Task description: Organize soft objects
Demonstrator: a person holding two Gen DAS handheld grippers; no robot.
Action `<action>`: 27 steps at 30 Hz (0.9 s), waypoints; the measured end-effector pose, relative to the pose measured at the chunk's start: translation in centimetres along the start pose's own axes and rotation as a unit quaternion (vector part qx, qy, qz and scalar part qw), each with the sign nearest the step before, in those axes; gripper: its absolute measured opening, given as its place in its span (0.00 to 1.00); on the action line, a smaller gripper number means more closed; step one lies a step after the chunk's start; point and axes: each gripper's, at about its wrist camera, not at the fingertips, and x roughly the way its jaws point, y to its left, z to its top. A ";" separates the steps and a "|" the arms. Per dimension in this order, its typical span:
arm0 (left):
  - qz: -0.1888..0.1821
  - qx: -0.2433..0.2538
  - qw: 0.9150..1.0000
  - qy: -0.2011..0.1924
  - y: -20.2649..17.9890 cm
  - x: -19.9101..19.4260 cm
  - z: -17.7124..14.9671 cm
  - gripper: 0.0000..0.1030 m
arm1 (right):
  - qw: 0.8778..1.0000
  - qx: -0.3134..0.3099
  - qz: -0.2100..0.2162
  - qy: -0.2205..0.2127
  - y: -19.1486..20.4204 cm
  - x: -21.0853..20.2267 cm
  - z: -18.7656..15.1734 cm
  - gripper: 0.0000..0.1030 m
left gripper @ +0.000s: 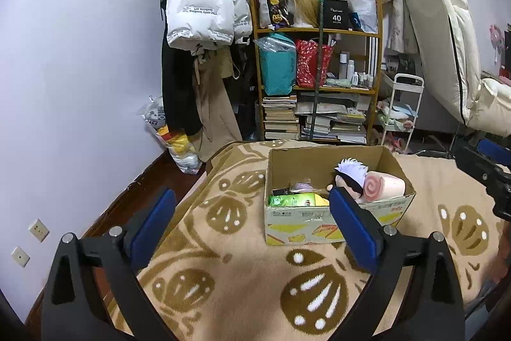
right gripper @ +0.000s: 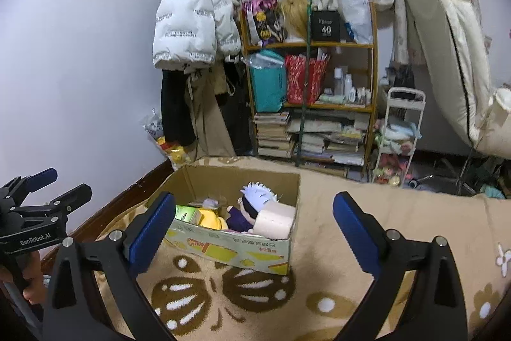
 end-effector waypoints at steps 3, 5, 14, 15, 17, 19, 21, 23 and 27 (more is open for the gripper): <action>0.008 0.004 1.000 -0.006 0.2 -1.1 -0.2 0.93 | 1.000 0.006 -0.001 -0.003 -0.2 -1.2 -0.2 1.00; 0.007 0.004 1.000 -0.009 0.4 -1.8 -0.2 0.93 | 1.000 0.010 -0.003 -0.002 -0.5 -1.6 -0.3 1.00; 0.015 0.002 1.000 -0.024 0.4 -4.5 -0.6 0.98 | 1.000 0.015 -0.026 -0.009 -2.1 -3.8 -0.9 1.00; 0.014 0.002 1.000 -0.024 0.4 -4.7 -0.7 0.98 | 0.999 0.019 -0.027 -0.010 -2.3 -3.9 -0.9 1.00; 0.012 0.001 1.000 -0.025 0.5 -5.1 -0.9 0.98 | 0.999 0.023 -0.033 -0.012 -2.6 -4.1 -0.9 1.00; 0.012 0.002 1.000 -0.024 0.5 -5.3 -1.1 0.98 | 0.999 0.024 -0.039 -0.017 -2.9 -4.4 -0.9 1.00; 0.013 0.008 1.000 -0.024 0.4 -5.2 -1.2 0.98 | 0.999 0.022 -0.043 -0.026 -3.0 -4.6 -1.2 1.00; 0.015 0.012 1.000 -0.017 0.2 -4.8 -1.2 0.98 | 0.998 0.021 -0.043 -0.027 -3.1 -4.5 -1.3 1.00; 0.010 0.003 1.000 -0.010 0.4 -4.2 -1.4 0.98 | 0.999 0.024 -0.042 -0.024 -3.3 -4.3 -1.4 1.00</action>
